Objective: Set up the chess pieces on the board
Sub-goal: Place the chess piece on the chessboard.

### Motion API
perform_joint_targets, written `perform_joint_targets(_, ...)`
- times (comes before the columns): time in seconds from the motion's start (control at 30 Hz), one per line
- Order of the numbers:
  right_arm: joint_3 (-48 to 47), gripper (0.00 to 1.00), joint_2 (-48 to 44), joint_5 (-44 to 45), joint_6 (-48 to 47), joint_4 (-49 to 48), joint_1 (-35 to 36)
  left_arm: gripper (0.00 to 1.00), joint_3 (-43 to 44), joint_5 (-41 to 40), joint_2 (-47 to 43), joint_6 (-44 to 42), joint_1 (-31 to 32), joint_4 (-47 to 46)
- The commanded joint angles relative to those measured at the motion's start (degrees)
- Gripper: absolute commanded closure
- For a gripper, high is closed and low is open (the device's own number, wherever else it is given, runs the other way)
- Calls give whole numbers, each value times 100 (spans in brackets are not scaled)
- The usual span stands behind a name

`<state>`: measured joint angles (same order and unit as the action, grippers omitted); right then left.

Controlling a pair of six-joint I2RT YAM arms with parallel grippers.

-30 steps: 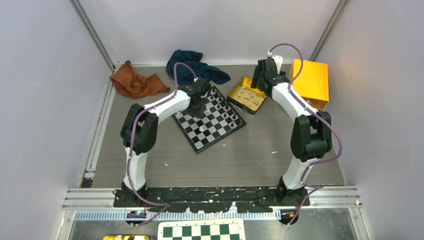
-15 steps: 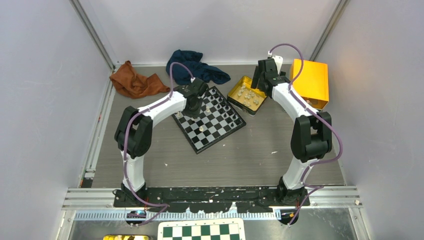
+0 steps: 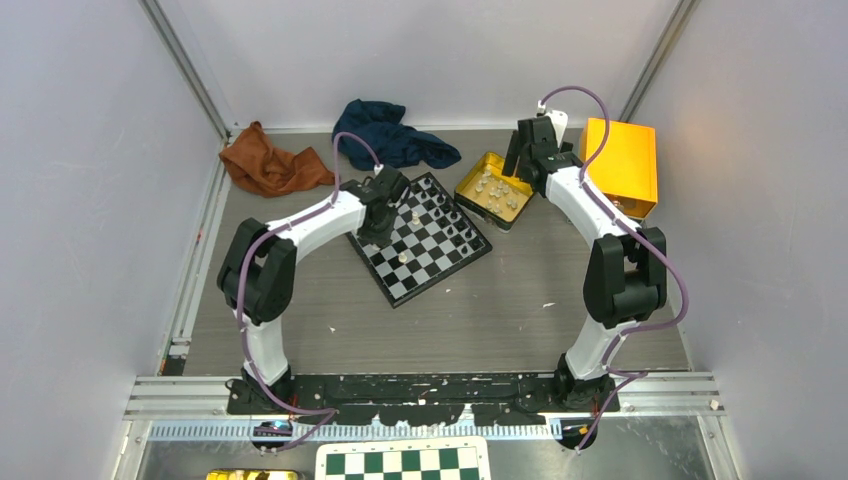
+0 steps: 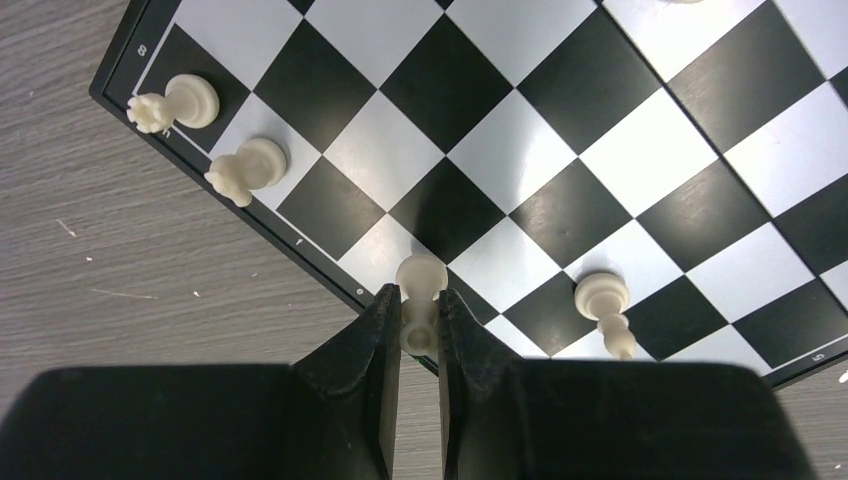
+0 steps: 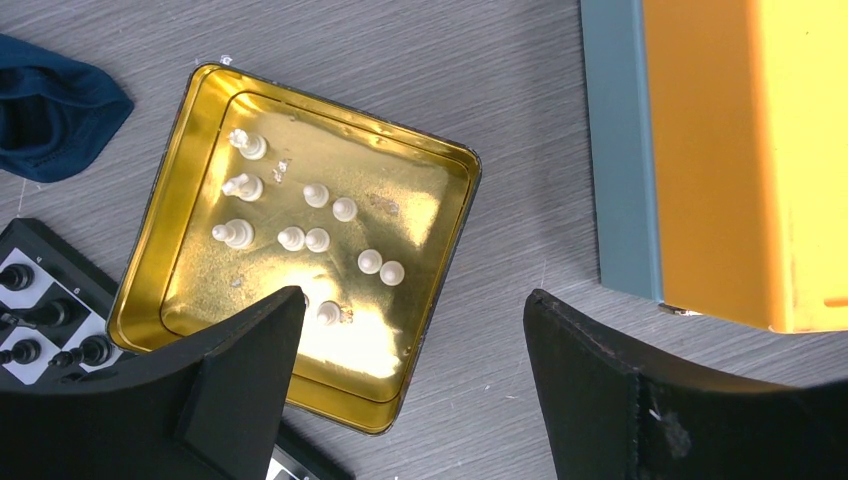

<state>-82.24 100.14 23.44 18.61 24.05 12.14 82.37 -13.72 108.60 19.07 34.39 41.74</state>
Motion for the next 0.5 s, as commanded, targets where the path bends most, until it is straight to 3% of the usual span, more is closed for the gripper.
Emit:
perform_joint_targets(0.0,-16,14,-308,25,81,-138,45,89,-125,-173,-387,18,-3,-199)
perform_joint_targets(0.47,-65,14,-298,66,76,-96,108,89,-313,-202,-462,62,-117,-309)
